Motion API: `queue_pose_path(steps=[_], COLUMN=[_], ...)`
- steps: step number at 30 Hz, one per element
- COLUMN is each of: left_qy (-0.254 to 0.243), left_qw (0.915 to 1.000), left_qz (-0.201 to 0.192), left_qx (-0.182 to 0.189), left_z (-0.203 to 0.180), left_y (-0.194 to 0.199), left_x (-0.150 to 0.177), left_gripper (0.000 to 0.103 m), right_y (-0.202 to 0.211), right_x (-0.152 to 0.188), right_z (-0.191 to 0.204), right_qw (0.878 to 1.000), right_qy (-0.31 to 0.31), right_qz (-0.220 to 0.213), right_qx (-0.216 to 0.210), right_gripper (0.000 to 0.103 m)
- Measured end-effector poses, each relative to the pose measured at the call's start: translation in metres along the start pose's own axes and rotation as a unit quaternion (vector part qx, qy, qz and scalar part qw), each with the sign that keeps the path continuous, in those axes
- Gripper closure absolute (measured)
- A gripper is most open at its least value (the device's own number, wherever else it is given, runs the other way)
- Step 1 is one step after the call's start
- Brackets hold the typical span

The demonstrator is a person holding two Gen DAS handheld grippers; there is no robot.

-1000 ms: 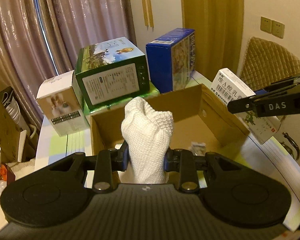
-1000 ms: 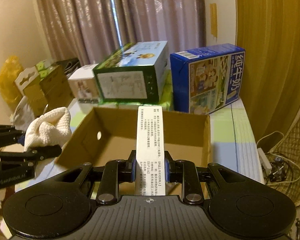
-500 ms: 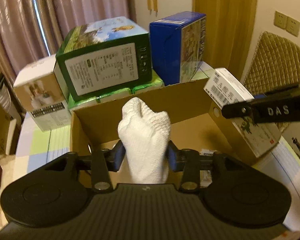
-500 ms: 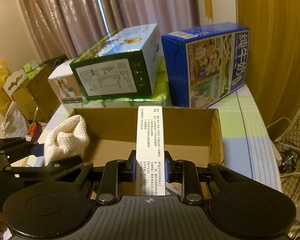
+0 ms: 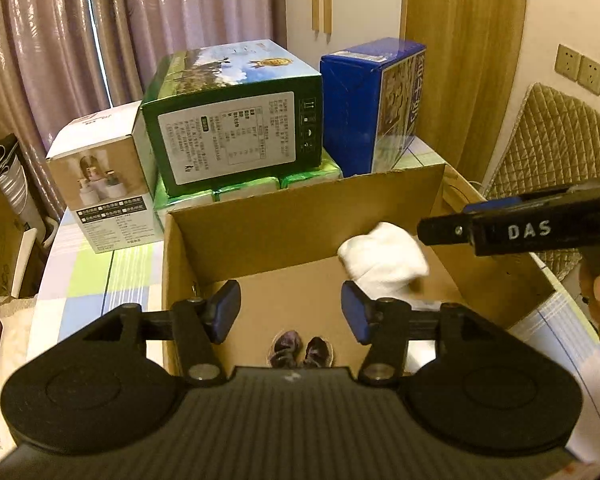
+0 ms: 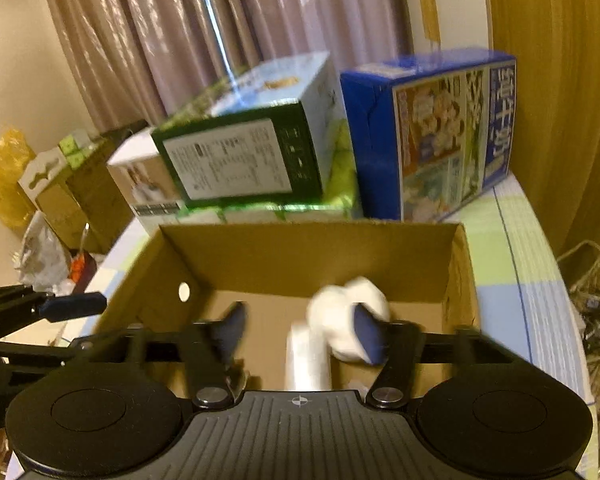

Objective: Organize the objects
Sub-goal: 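Open the left tool to drop the cloth while the right tool releases the medicine box, then pull both tools back from the box toward the remaining items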

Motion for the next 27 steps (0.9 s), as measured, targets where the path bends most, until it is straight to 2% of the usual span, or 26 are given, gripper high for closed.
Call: queue_pose_path(steps=[5,11,14,24,27], left_qy=[0.020,0.042,0.048,0.071,0.069], left_qw=[0.9998,0.9989,0.9983,0.9954,0.9952], left_qz=[-0.007,-0.021,-0.030,-0.057,-0.055], left_qx=[0.002,-0.003,-0.008,-0.030,-0.044], left_z=[0.001,-0.001,-0.005,-0.027,-0.035], left_y=[0.023,0.065,0.090,0.171,0.186], left_x=[0.016,0.038,0.051,0.109,0.131], left_gripper=[0.044,0.037,0.034,0.006,0.001], right_y=[0.031,0.091,0.120,0.199,0.215], right_x=[0.011,0.037,0.058,0.145,0.173], right_z=[-0.006,-0.001,0.002,0.013,0.017], right_qw=[1.000,0.999,0.999,0.996,0.996], right_qy=[-0.010,-0.023,-0.032,-0.063,-0.071], right_qz=[-0.007,-0.031,-0.040,-0.052,-0.048], right_qx=[0.000,-0.004,-0.001,0.022,0.025], right_gripper=[0.040,0.030,0.025,0.009,0.006])
Point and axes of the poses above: each gripper's, at about its wrist camera, not at the fingertips, and y roughly against the way its jaws point, z to its left, x to its underside, the point moved 1 cm from there along -y, roughly the way its jaws point, and after that the axes turned 2 degrees about z, right-handed, at the moved point
